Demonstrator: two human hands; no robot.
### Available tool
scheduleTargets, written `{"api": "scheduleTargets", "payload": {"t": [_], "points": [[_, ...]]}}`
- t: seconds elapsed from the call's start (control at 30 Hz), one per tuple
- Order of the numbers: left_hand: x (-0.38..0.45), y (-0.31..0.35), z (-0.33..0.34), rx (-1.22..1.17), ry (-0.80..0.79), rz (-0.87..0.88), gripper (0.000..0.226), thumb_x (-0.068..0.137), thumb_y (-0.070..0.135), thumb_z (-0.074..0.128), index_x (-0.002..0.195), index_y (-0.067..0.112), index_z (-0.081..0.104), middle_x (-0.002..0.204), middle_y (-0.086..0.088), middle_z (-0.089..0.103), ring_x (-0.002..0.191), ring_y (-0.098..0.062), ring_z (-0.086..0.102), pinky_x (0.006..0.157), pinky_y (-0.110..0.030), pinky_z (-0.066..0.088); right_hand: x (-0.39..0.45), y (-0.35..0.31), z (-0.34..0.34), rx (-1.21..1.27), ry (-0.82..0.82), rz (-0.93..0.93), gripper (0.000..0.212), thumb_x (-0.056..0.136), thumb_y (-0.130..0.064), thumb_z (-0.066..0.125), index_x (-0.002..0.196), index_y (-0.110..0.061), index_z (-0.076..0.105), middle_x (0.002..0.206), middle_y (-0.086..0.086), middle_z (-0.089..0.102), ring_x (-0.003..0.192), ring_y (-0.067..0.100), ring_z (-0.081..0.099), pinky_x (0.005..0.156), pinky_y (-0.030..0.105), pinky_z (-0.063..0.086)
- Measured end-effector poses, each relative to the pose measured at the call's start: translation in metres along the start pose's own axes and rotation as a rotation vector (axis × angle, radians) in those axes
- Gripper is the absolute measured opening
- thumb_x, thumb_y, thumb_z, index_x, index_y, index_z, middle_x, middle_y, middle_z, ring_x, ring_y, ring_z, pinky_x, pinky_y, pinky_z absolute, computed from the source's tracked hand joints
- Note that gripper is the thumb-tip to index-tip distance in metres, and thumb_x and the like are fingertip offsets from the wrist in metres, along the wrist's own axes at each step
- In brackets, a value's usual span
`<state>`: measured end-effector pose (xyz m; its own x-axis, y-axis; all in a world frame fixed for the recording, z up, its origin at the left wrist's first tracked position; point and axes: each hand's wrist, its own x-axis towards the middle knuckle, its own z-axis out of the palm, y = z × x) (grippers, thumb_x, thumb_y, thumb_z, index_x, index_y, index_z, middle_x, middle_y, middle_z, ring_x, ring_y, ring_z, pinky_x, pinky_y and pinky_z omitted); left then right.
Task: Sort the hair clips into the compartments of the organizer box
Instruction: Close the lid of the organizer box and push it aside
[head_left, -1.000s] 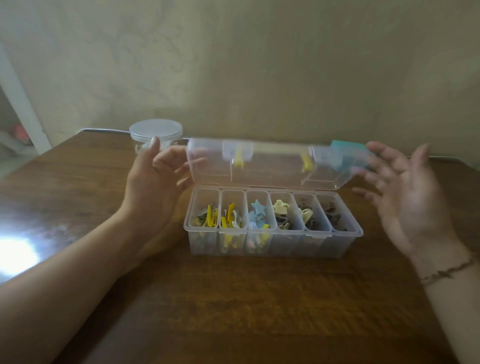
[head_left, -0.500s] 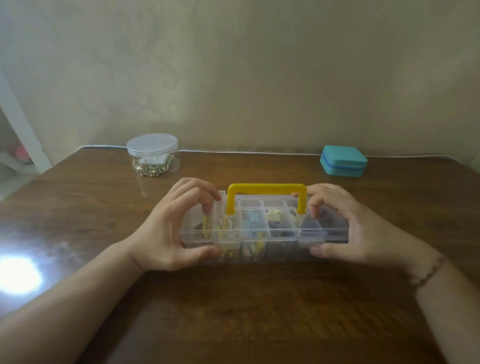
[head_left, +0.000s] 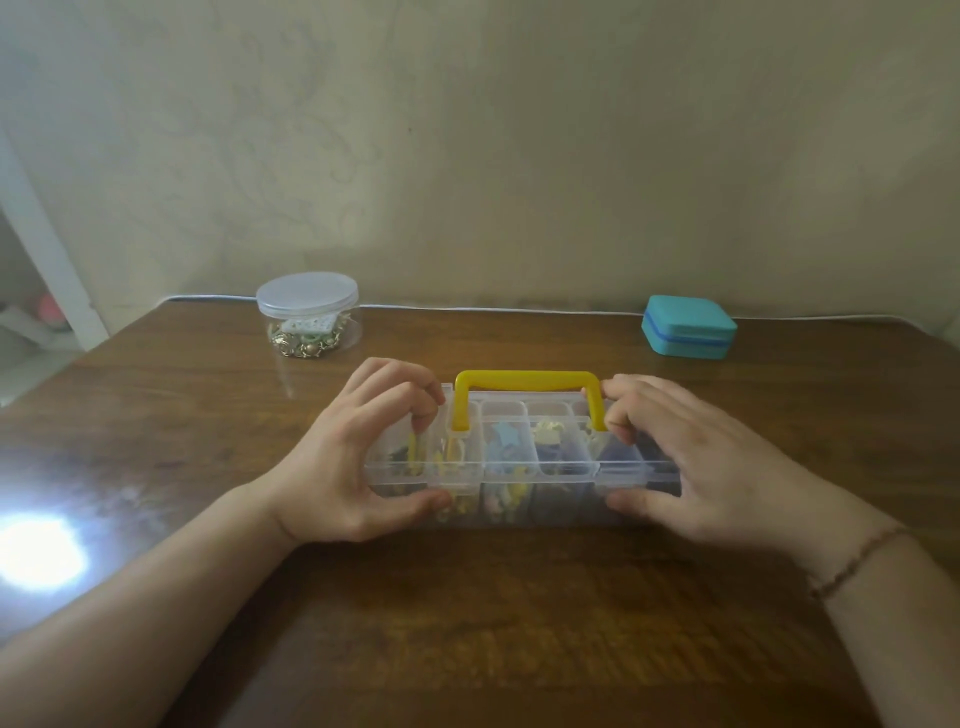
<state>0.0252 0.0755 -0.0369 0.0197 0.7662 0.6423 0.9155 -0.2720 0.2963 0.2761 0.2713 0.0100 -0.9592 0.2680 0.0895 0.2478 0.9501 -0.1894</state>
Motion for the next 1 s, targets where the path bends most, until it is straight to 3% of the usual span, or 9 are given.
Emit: {"api": "scheduleTargets", "payload": {"t": [0.13, 0.27, 0.37, 0.53, 0.63, 0.73, 0.87, 1.0], "points": [[0.003, -0.002, 0.003, 0.042, 0.01, -0.014, 0.043, 0.074, 0.044, 0.079, 0.096, 0.011, 0.061, 0.114, -0.001, 0.058, 0.11, -0.03, 0.053, 0.094, -0.044, 0.046, 0.003, -0.003, 0.003, -0.032, 0.068, 0.009, 0.031, 0.084, -0.048, 0.063, 0.094, -0.043, 0.035, 0.147, -0.02, 0.03, 0.134, -0.007, 0.009, 0.111, 0.036, 0.031], [-0.001, -0.002, 0.002, 0.017, 0.026, -0.028, 0.045, 0.077, 0.049, 0.079, 0.104, 0.016, 0.066, 0.119, 0.0, 0.061, 0.118, -0.027, 0.056, 0.097, -0.047, 0.047, 0.001, -0.001, 0.007, 0.075, 0.125, 0.056, 0.032, 0.082, -0.048, 0.064, 0.099, -0.048, 0.037, 0.154, -0.018, 0.023, 0.14, 0.006, 0.021, 0.107, 0.043, 0.034], [-0.003, 0.0, 0.004, 0.066, 0.072, -0.024, 0.051, 0.078, 0.058, 0.075, 0.102, 0.014, 0.069, 0.118, -0.001, 0.065, 0.121, -0.024, 0.057, 0.1, -0.044, 0.048, -0.001, 0.003, 0.01, 0.115, 0.132, -0.003, 0.035, 0.083, -0.049, 0.063, 0.105, -0.056, 0.038, 0.145, -0.03, 0.02, 0.137, -0.003, 0.01, 0.11, 0.045, 0.031], [-0.004, 0.009, 0.009, 0.329, 0.184, 0.043, 0.037, 0.081, 0.047, 0.077, 0.096, 0.013, 0.073, 0.111, -0.001, 0.069, 0.108, -0.028, 0.059, 0.091, -0.042, 0.05, -0.002, 0.01, 0.004, 0.14, 0.158, -0.044, 0.039, 0.08, -0.048, 0.066, 0.109, -0.06, 0.043, 0.143, -0.036, 0.026, 0.143, 0.0, 0.017, 0.111, 0.048, 0.034], [-0.003, 0.017, 0.012, 0.441, 0.2, 0.144, 0.027, 0.085, 0.037, 0.074, 0.096, 0.013, 0.075, 0.103, -0.002, 0.07, 0.094, -0.027, 0.062, 0.081, -0.041, 0.049, -0.005, 0.015, -0.006, 0.079, 0.233, 0.003, 0.04, 0.07, -0.057, 0.067, 0.103, -0.057, 0.044, 0.133, -0.029, 0.038, 0.13, 0.002, 0.034, 0.1, 0.043, 0.045], [-0.002, 0.02, 0.013, 0.467, 0.186, 0.181, 0.021, 0.087, 0.033, 0.074, 0.097, 0.014, 0.075, 0.1, -0.001, 0.07, 0.089, -0.024, 0.062, 0.075, -0.037, 0.049, -0.007, 0.015, -0.01, 0.033, 0.224, 0.063, 0.034, 0.072, -0.055, 0.069, 0.097, -0.052, 0.046, 0.121, -0.027, 0.045, 0.119, 0.0, 0.039, 0.092, 0.034, 0.049], [0.006, 0.01, 0.014, 0.606, 0.178, 0.069, 0.019, 0.088, 0.039, 0.073, 0.099, 0.023, 0.071, 0.105, 0.004, 0.068, 0.095, -0.024, 0.058, 0.078, -0.038, 0.047, 0.003, 0.009, -0.002, 0.014, 0.309, 0.167, 0.028, 0.079, -0.049, 0.068, 0.098, -0.047, 0.048, 0.118, -0.025, 0.048, 0.108, -0.001, 0.044, 0.072, 0.014, 0.039], [0.047, -0.014, 0.016, 0.701, 0.074, -0.134, 0.022, 0.078, 0.04, 0.08, 0.093, 0.026, 0.071, 0.095, 0.006, 0.066, 0.081, -0.025, 0.06, 0.063, -0.038, 0.05, 0.041, 0.015, -0.002, -0.031, 0.378, 0.291, 0.026, 0.082, -0.05, 0.066, 0.104, -0.042, 0.055, 0.118, -0.02, 0.054, 0.107, 0.004, 0.051, 0.067, 0.017, 0.035]]}}
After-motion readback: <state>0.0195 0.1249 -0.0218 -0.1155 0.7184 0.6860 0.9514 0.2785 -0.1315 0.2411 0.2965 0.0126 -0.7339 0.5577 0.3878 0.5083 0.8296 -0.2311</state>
